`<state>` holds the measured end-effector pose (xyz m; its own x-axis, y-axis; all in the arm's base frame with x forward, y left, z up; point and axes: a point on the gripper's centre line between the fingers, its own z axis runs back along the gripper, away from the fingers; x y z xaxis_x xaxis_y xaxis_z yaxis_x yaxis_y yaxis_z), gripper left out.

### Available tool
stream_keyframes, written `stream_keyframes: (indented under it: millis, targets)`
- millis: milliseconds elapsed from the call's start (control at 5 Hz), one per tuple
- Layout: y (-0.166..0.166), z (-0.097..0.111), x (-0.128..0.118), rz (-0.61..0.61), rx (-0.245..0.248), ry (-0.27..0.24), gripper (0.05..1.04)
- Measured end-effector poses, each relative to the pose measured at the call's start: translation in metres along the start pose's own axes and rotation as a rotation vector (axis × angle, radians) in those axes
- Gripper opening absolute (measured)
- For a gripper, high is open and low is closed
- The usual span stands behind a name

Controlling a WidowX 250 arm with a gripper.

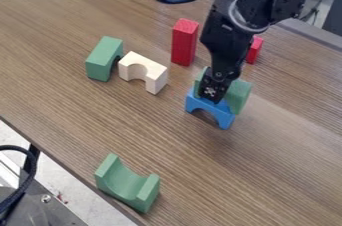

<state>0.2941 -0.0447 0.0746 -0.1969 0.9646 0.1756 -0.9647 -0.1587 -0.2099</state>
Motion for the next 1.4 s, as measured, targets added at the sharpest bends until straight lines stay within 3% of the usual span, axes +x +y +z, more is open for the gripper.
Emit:
stream_keyframes:
  millis: [200,600,800,1000,1400]
  targets:
    - [0.005,-0.007,0.0,-0.007,0.027,-0.012,1.0]
    - [-0.017,0.019,0.023,-0.022,-0.078,-0.091,1.0]
    - [-0.026,0.033,0.034,0.02,-0.114,-0.095,1.0]
    - [-0.017,0.041,0.046,-0.03,-0.053,-0.08,1.0]
    - [0.026,0.031,0.069,-0.533,0.128,0.113,1.001]
